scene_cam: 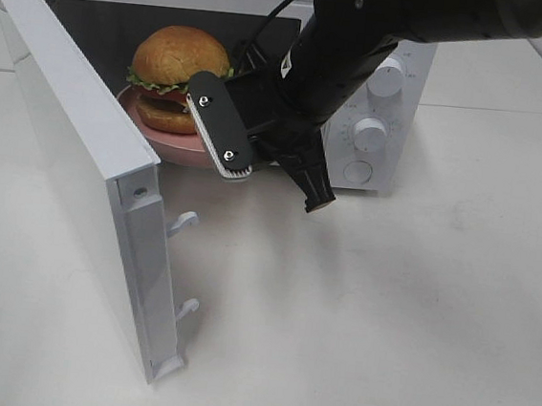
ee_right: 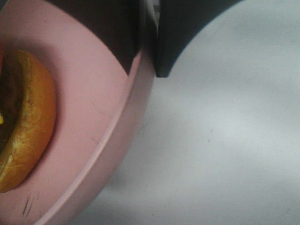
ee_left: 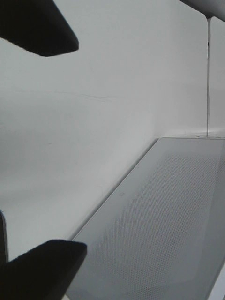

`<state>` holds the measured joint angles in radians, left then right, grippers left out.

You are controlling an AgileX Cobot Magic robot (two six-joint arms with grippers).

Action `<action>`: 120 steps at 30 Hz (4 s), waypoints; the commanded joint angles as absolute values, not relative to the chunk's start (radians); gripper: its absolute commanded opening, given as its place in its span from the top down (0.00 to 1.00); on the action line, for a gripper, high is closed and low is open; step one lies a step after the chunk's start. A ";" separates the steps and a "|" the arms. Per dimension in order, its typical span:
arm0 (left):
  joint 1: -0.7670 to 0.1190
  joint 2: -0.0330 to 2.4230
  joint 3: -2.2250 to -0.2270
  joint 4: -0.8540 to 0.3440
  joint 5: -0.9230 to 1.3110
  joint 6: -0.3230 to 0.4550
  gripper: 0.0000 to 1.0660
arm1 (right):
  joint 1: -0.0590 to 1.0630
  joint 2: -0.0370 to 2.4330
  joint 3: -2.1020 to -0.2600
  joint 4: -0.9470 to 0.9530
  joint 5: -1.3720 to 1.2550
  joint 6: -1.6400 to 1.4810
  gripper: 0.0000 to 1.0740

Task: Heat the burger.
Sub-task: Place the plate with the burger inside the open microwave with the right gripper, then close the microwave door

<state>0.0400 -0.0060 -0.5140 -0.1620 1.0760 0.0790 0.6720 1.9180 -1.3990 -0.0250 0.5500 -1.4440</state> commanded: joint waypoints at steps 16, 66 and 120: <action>0.042 -0.023 -0.513 -0.168 1.067 0.073 0.06 | 0.667 2.070 -1.638 -0.164 0.519 -1.274 1.00; 0.042 -0.023 -0.513 -0.168 1.067 0.073 0.06 | 0.633 2.365 -1.963 -0.265 0.450 -1.075 0.54; 0.042 -0.023 -0.513 -0.168 1.067 0.073 0.06 | 0.632 1.886 -1.326 -0.244 0.247 -0.944 0.35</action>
<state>0.0400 -0.0060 -0.5140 -0.1620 1.0760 0.0790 0.6370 1.9000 -1.3320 -0.2400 0.2580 -0.9550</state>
